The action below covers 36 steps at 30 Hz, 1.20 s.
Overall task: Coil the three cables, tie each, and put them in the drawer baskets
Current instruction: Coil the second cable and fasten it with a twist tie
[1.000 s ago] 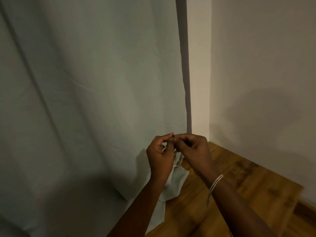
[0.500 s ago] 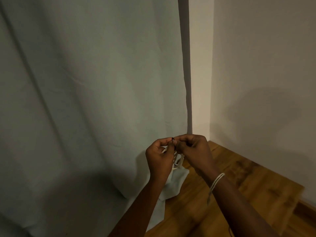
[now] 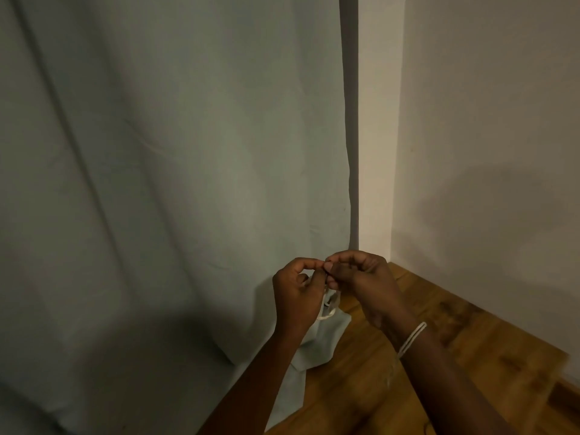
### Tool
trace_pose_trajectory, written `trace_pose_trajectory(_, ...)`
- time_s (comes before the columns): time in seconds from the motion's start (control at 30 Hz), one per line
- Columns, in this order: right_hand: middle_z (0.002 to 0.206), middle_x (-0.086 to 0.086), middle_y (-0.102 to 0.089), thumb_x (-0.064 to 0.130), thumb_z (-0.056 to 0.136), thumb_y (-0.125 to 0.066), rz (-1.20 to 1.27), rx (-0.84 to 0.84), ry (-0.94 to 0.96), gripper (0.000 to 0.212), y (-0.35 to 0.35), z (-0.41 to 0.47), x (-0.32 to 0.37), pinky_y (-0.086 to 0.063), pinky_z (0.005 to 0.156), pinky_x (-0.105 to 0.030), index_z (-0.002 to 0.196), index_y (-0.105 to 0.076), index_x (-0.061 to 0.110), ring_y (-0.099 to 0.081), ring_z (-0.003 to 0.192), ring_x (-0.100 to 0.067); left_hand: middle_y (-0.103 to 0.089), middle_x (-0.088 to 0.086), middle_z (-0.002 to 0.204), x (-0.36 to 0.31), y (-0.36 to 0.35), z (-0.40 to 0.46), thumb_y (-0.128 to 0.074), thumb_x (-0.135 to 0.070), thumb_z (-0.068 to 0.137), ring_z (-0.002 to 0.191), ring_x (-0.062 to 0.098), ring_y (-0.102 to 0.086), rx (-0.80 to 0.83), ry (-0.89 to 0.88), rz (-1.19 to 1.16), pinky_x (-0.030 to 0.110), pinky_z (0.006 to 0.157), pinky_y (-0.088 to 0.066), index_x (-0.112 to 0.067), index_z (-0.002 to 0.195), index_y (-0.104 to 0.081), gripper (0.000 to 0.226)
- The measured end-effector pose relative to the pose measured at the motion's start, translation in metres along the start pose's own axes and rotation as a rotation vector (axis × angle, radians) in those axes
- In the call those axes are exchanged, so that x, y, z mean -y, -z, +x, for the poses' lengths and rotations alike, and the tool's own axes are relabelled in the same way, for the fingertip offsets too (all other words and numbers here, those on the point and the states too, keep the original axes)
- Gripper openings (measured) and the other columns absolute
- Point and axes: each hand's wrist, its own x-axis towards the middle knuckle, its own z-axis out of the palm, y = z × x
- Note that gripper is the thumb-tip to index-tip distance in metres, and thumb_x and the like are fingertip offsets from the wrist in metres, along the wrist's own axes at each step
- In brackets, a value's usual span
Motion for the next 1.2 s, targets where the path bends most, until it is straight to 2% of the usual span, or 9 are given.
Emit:
trace_pose_trajectory(0.13, 0.086, -0.02, -0.075, 0.0, 0.087, -0.069, 0.024, 0.038, -0.075, 0.013, 0.001, 0.003, 0.0, -0.06, 0.067, -0.026, 0.098, -0.074, -0.003, -0.073, 0.072, -0.022, -0.073, 0.002, 0.072, 0.001, 0.004, 0.002, -0.066, -0.025, 0.081, 0.066, 0.023, -0.071, 0.023, 0.023, -0.042, 0.047, 0.063, -0.061, -0.012, 0.082, -0.073, 0.015)
trace_pose_trajectory(0.27, 0.082, -0.016, -0.075, 0.001, 0.089, -0.067, -0.034, 0.018, -0.019, 0.011, -0.002, 0.001, -0.005, -0.058, 0.064, -0.024, 0.096, -0.074, -0.003, -0.071, 0.067, -0.018, -0.073, 0.006, 0.074, 0.003, 0.009, 0.007, -0.068, -0.027, 0.08, 0.069, 0.026, -0.071, 0.088, 0.017, -0.053, 0.046, 0.065, -0.061, -0.01, 0.082, -0.072, 0.018)
trace_pose_trajectory(0.47, 0.068, -0.009, -0.067, 0.0, 0.092, -0.062, -0.037, -0.004, -0.027, 0.013, 0.001, 0.01, -0.002, -0.054, 0.061, -0.028, 0.092, -0.074, -0.001, -0.06, 0.06, -0.017, -0.07, -0.002, 0.073, 0.004, 0.02, 0.015, -0.065, -0.02, 0.077, 0.073, 0.016, -0.067, 0.242, -0.011, 0.004, 0.027, 0.069, -0.054, -0.011, 0.077, -0.071, 0.011)
trace_pose_trajectory(0.6, 0.073, -0.009, -0.073, -0.001, 0.095, -0.056, -0.048, 0.009, 0.018, 0.016, -0.007, 0.01, -0.002, -0.054, 0.056, -0.022, 0.093, -0.071, -0.007, -0.064, 0.06, -0.012, -0.074, 0.003, 0.08, 0.009, 0.021, 0.018, -0.068, -0.02, 0.082, 0.079, 0.019, -0.07, 0.303, -0.011, -0.007, 0.032, 0.072, -0.057, -0.008, 0.084, -0.073, 0.013)
trace_pose_trajectory(0.73, 0.075, -0.018, -0.072, 0.0, 0.098, -0.053, -0.067, -0.015, 0.059, 0.018, -0.009, 0.011, -0.006, -0.054, 0.057, -0.023, 0.093, -0.067, -0.009, -0.064, 0.061, -0.015, -0.072, 0.004, 0.078, 0.002, 0.023, 0.017, -0.068, -0.009, 0.088, 0.064, 0.004, -0.063, 0.345, 0.078, -0.073, 0.014, 0.058, -0.045, -0.005, 0.09, -0.074, 0.007)
trace_pose_trajectory(0.9, 0.077, -0.026, -0.068, -0.003, 0.096, -0.052, -0.135, -0.063, 0.122, 0.019, -0.014, 0.009, -0.013, -0.055, 0.059, -0.025, 0.088, -0.069, -0.004, -0.062, 0.062, -0.02, -0.071, 0.008, 0.082, 0.001, 0.02, 0.018, -0.064, -0.033, 0.084, 0.07, 0.023, -0.066, 0.432, 0.145, 0.007, 0.042, 0.07, -0.055, -0.015, 0.086, -0.069, 0.019)
trace_pose_trajectory(1.03, 0.071, -0.019, -0.069, -0.005, 0.095, -0.05, -0.232, -0.06, 0.172, 0.026, -0.013, 0.008, -0.019, -0.057, 0.063, -0.028, 0.082, -0.071, 0.001, -0.064, 0.063, -0.02, -0.068, 0.01, 0.078, 0.003, 0.023, 0.015, -0.066, -0.024, 0.089, 0.064, 0.016, -0.062, 0.463, 0.017, 0.146, 0.029, 0.062, -0.052, -0.011, 0.087, -0.066, 0.014)
trace_pose_trajectory(1.13, 0.066, -0.014, -0.069, 0.001, 0.096, -0.054, -0.305, -0.019, 0.212, 0.026, -0.011, 0.006, -0.019, -0.055, 0.062, -0.023, 0.077, -0.071, 0.004, -0.063, 0.06, -0.016, -0.069, 0.01, 0.078, 0.011, 0.024, 0.009, -0.064, -0.026, 0.085, 0.071, 0.024, -0.066, 0.479, 0.015, 0.139, 0.037, 0.067, -0.055, -0.013, 0.087, -0.065, 0.013)
trace_pose_trajectory(1.2, 0.066, -0.01, -0.07, 0.005, 0.097, -0.056, -0.322, 0.02, 0.215, 0.025, -0.006, 0.005, -0.019, -0.056, 0.064, -0.023, 0.078, -0.072, 0.005, -0.065, 0.061, -0.017, -0.069, 0.007, 0.076, 0.017, 0.025, 0.005, -0.062, -0.022, 0.085, 0.068, 0.02, -0.066, 0.479, 0.056, 0.089, 0.033, 0.063, -0.054, -0.017, 0.088, -0.064, 0.006)
